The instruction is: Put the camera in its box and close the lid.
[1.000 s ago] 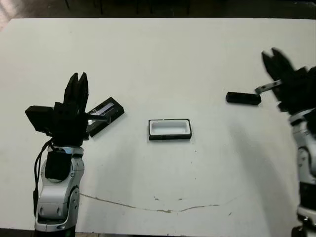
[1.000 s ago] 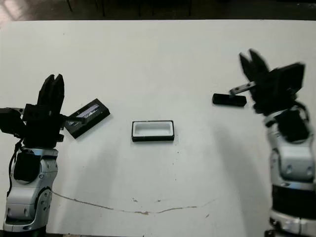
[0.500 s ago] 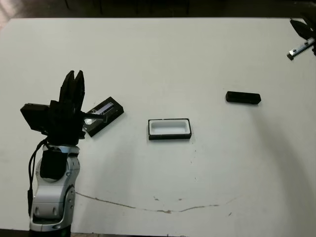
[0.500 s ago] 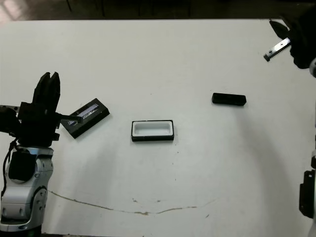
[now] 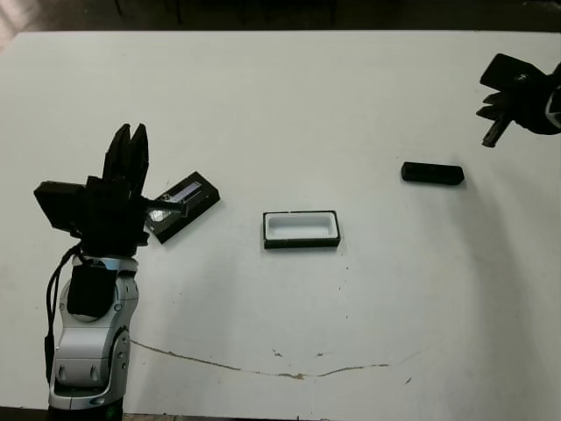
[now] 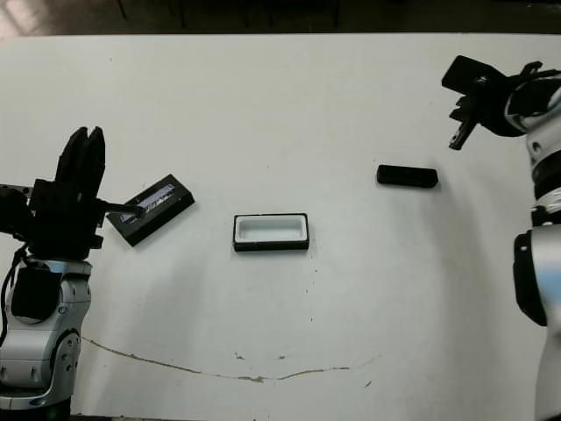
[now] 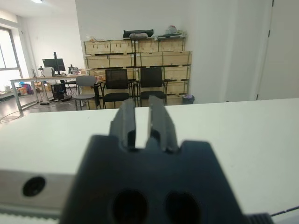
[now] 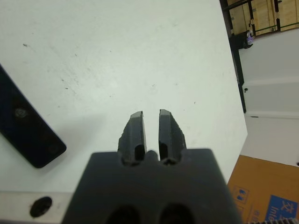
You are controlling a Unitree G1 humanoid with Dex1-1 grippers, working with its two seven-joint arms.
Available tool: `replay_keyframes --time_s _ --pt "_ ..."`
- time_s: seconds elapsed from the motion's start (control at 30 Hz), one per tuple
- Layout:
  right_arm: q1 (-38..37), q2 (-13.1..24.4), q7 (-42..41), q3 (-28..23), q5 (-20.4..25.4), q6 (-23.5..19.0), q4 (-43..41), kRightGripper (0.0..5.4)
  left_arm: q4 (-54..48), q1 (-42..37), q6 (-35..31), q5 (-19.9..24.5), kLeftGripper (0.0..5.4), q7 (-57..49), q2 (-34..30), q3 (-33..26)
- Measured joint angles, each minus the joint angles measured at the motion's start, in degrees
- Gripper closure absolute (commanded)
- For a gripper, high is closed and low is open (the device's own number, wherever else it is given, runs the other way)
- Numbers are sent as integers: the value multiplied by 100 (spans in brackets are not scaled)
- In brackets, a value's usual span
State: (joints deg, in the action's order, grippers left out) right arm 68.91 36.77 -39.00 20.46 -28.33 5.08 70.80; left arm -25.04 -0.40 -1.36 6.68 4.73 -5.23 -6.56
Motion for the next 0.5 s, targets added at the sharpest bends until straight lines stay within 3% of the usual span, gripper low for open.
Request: replay_keyframes --time_s 0.5 --pt "-374 -244 557 140 -176 -141 220 540 0 104 18 5 538 41 -6 13"
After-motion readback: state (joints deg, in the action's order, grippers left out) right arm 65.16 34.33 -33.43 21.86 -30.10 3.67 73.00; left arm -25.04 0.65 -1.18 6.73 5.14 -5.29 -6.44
